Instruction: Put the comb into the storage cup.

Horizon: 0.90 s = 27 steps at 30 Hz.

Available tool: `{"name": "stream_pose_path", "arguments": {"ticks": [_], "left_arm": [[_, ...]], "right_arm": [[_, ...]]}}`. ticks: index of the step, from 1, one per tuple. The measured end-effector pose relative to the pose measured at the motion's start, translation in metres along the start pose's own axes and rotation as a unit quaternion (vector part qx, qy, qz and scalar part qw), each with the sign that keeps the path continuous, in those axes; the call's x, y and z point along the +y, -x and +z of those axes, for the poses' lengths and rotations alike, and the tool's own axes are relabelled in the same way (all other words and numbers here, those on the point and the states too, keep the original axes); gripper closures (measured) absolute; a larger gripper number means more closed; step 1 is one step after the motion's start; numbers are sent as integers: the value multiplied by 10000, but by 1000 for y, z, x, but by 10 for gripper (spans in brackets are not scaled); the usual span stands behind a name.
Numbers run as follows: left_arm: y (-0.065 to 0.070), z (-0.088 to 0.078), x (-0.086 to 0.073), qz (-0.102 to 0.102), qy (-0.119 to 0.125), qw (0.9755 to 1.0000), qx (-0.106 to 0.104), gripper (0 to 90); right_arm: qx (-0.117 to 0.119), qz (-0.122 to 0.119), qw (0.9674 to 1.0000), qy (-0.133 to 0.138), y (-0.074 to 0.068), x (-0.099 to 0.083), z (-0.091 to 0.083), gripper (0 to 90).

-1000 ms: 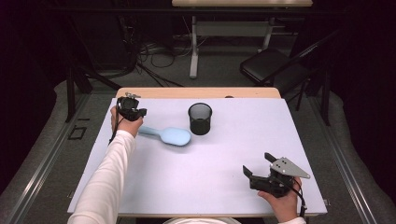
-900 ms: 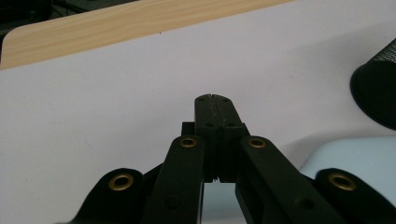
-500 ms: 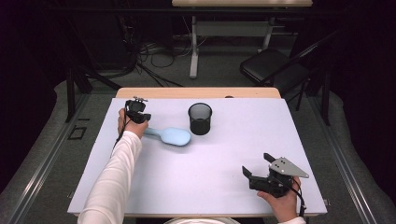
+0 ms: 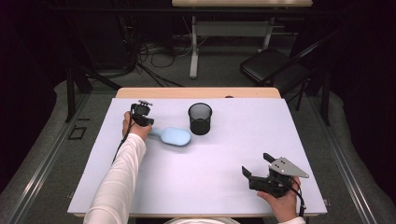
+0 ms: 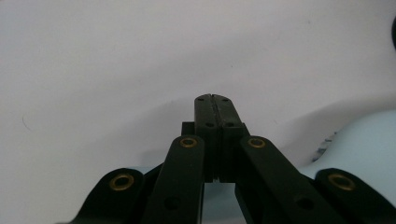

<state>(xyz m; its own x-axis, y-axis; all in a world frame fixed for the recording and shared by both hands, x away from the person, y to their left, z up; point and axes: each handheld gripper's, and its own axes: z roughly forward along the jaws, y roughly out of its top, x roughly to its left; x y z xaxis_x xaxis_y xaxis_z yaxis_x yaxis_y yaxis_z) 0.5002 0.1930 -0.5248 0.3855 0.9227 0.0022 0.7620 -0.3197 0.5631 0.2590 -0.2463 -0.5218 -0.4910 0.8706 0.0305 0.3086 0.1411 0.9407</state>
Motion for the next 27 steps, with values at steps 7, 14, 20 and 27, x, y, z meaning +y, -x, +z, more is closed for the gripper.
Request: {"name": "stream_pose_path", "arguments": {"ticks": [7, 14, 20, 27], "left_arm": [[-1, 2, -2, -9, -89, 10000, -16, 900], [0, 5, -5, 50, -236, 9997, -74, 900], [-3, 4, -10, 53, -186, 9997, -144, 900], [-6, -1, -14, 227, -312, 9989, -258, 900]], "right_arm": [[9, 22, 10000, 2, 1, 0, 1, 70], [11, 37, 10000, -1, 1, 0, 1, 70], [11, 36, 10000, -20, 1, 0, 1, 70], [7, 68, 10000, -12, 1, 0, 0, 74]]}}
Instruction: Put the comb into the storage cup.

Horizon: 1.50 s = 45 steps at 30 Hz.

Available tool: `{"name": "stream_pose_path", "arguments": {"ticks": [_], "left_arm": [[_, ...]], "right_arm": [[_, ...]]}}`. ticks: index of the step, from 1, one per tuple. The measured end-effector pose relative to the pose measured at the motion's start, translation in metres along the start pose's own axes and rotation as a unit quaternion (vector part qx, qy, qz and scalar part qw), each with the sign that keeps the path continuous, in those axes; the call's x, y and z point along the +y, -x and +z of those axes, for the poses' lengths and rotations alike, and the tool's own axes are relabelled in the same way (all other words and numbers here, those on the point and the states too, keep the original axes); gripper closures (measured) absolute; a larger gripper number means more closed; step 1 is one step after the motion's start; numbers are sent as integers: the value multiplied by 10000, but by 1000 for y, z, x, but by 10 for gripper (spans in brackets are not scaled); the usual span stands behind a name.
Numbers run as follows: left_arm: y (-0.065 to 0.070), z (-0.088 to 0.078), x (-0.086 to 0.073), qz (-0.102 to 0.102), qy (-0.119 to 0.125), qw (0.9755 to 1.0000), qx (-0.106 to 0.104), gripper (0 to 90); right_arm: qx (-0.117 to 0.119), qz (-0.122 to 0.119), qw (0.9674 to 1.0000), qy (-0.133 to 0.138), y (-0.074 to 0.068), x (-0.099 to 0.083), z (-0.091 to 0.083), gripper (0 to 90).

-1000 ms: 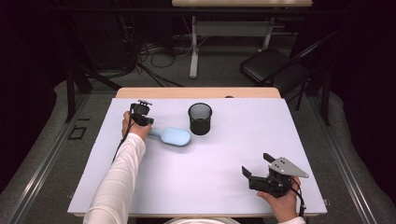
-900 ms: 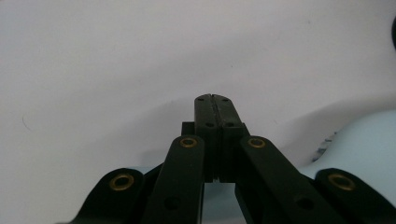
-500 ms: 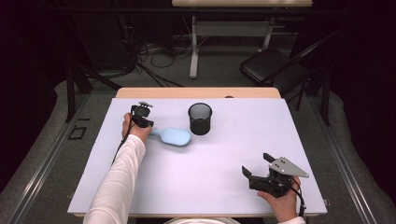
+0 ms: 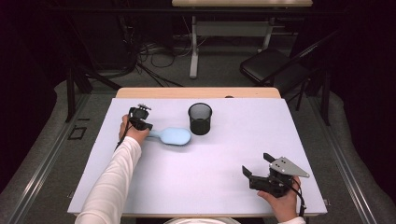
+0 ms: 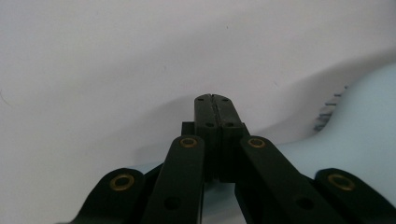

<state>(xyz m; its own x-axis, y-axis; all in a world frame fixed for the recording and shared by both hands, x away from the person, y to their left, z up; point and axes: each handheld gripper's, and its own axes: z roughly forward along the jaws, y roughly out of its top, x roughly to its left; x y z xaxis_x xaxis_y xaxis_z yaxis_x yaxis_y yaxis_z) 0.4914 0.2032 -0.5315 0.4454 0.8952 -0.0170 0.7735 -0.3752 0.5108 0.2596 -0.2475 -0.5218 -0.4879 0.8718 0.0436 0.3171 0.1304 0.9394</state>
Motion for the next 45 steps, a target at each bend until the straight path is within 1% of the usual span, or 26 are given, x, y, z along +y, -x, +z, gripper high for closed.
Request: {"name": "stream_pose_path", "arguments": {"ticks": [2, 3, 4, 5, 10, 16, 20, 24, 27, 31, 32, 33, 34, 36, 38, 41, 42, 45], "left_arm": [[-1, -2, -3, 56, -8, 10000, -35, 900], [-1, -2, -3, 56, -8, 10000, -35, 900], [-1, -3, -5, 67, 1, 9999, -81, 900], [-1, -3, -5, 67, 1, 9999, -81, 900], [-2, -7, -11, 109, 19, 9997, -209, 900], [3, -12, -19, 317, 9, 9990, -316, 900], [6, -14, -24, 432, -34, 9984, -376, 900], [6, -17, -30, 537, -89, 9975, -443, 900], [6, -18, -34, 538, -66, 9974, -475, 900], [7, -21, -42, 530, -28, 9970, -569, 900], [7, -21, -43, 554, -60, 9968, -566, 900], [8, -22, -44, 583, -59, 9967, -569, 900], [9, -22, -44, 569, -17, 9967, -581, 900], [10, -24, -45, 604, -27, 9963, -602, 900], [11, -25, -46, 589, -12, 9963, -631, 900], [13, -25, -47, 592, -4, 9960, -666, 900], [15, -26, -48, 643, -7, 9955, -691, 900], [18, -27, -49, 673, -36, 9951, -725, 900]], "right_arm": [[4, 14, 10000, 7, 0, 0, 0, 75], [4, 14, 10000, 7, 0, 0, 0, 75], [3, 10, 10000, -2, 0, 0, 0, 75], [4, 17, 10000, -5, 0, 0, 0, 76], [20, 60, 10000, 10, 0, 0, 0, 77], [30, 92, 10000, 13, 1, 0, 0, 78], [41, 98, 9999, 10, 1, 0, 0, 80], [39, 97, 9999, 8, 1, 0, 0, 84], [41, 98, 9999, 14, 1, 0, 0, 85], [60, 134, 9999, 16, 1, -1, 1, 87], [57, 129, 9999, 14, 1, -1, 1, 87], [60, 134, 9999, 11, 2, -1, 1, 87], [52, 121, 9999, -8, 2, -1, 1, 87], [62, 160, 9999, -23, 1, -1, 1, 87], [52, 118, 9999, -7, 2, -1, 1, 87], [56, 121, 9999, 14, 2, -1, 1, 89], [53, 120, 9999, -3, 2, -1, 1, 89], [57, 133, 9999, -11, 2, -1, 1, 89]]}}
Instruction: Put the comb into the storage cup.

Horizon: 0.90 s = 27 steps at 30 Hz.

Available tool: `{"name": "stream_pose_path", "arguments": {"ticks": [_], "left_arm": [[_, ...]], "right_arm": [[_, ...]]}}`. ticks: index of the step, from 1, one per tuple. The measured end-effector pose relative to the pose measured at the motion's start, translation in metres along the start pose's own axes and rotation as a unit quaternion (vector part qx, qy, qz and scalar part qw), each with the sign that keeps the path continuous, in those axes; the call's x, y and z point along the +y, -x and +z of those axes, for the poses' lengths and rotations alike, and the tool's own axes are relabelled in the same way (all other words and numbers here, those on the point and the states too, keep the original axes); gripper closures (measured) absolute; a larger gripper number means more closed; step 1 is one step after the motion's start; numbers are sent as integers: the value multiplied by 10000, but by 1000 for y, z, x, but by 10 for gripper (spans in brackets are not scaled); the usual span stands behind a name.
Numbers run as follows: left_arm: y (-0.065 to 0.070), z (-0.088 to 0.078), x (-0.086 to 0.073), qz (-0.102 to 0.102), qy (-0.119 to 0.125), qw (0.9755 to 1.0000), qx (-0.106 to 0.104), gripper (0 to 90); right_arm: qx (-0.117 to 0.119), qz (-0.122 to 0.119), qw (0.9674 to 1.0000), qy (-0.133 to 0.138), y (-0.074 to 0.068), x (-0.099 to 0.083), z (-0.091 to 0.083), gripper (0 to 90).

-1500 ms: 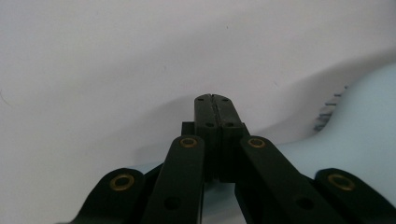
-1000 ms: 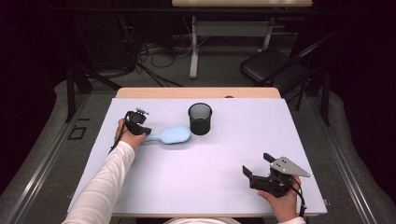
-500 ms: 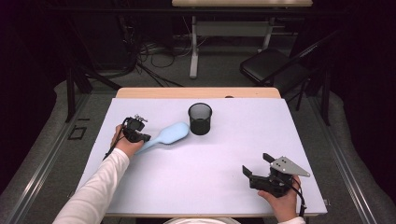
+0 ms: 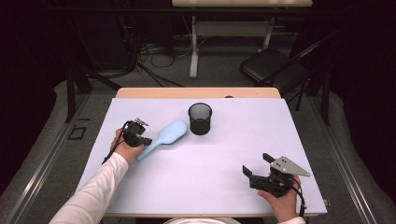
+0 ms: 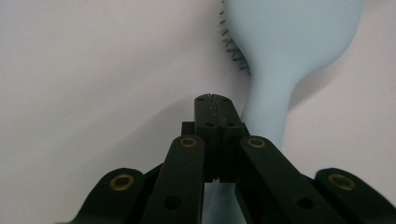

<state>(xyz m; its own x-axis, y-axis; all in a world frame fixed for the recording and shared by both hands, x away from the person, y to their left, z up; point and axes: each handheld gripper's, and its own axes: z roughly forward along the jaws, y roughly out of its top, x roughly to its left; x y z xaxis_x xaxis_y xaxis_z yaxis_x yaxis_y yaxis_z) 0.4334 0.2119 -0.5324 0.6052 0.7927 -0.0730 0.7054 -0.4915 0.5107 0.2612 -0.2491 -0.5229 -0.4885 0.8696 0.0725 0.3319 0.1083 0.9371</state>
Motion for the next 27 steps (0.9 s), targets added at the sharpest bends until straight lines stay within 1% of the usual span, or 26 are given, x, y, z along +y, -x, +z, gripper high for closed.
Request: {"name": "stream_pose_path", "arguments": {"ticks": [7, 8, 12, 14, 16, 19, 24, 26, 27], "left_arm": [[6, 0, -1, 29, 21, 10000, -44, 900], [6, 0, -1, 59, 10, 10000, -39, 900], [4, -1, -1, 45, 39, 10000, -30, 900], [3, -2, -1, 11, 62, 10000, -43, 900], [2, -2, -1, -14, 102, 9999, -8, 896], [0, -3, -1, 19, 125, 9999, 22, 873], [-2, -8, -1, -41, 283, 9996, 50, 810], [-3, -10, -1, -83, 357, 9993, 31, 775], [-3, -10, -1, -83, 357, 9993, 31, 764]], "right_arm": [[-4, -8, 10000, -13, 0, 0, 0, 91], [-6, -13, 10000, -13, 0, 0, 0, 91], [-5, -13, 10000, -3, 0, 0, 0, 92], [2, 9, 10000, -8, 0, 0, 0, 92], [-4, 4, 10000, -12, 0, 0, 0, 92], [-2, 2, 10000, -20, 0, 0, 0, 94], [-2, 3, 10000, -33, 0, 0, 0, 94], [-1, 9, 10000, -33, 0, 0, 0, 94], [-2, 9, 10000, -34, 0, 0, 0, 94]]}}
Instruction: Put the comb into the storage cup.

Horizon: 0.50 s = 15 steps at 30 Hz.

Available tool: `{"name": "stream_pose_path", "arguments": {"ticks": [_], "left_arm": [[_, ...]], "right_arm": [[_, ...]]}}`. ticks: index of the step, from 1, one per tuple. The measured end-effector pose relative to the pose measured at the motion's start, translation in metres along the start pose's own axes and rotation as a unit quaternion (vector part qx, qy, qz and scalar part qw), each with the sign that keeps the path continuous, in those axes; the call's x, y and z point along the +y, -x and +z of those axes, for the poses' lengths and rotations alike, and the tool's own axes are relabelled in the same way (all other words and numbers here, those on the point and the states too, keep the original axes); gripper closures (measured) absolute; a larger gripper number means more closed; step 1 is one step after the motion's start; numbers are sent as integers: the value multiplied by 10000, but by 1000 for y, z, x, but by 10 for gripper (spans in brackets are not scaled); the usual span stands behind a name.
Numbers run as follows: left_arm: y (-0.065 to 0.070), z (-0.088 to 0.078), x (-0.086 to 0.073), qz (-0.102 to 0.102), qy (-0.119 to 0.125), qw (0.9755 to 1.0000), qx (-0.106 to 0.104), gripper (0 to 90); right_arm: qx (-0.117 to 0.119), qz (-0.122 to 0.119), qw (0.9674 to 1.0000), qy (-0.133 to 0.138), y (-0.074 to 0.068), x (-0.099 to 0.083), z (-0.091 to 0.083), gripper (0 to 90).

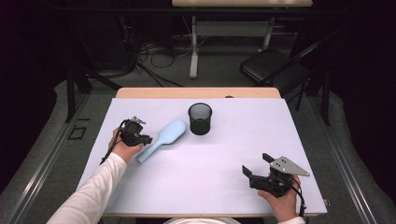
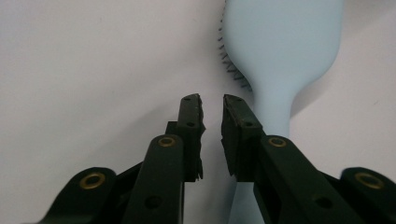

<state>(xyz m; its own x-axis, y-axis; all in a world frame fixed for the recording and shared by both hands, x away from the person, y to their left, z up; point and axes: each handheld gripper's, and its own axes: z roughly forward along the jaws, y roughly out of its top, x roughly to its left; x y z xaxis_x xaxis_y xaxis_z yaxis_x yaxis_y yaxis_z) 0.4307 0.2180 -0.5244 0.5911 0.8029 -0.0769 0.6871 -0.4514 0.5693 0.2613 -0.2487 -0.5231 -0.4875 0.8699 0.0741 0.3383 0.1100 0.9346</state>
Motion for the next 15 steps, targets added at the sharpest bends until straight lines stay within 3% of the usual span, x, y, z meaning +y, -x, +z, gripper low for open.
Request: {"name": "stream_pose_path", "arguments": {"ticks": [9, 15], "left_arm": [[-3, -9, -2, -68, 351, 9993, 115, 555], [-5, -12, -3, -42, 455, 9988, 160, 416]], "right_arm": [[15, 12, 10000, -13, 0, 0, 1, 100], [15, 17, 10000, 10, 0, 0, 1, 101]]}}
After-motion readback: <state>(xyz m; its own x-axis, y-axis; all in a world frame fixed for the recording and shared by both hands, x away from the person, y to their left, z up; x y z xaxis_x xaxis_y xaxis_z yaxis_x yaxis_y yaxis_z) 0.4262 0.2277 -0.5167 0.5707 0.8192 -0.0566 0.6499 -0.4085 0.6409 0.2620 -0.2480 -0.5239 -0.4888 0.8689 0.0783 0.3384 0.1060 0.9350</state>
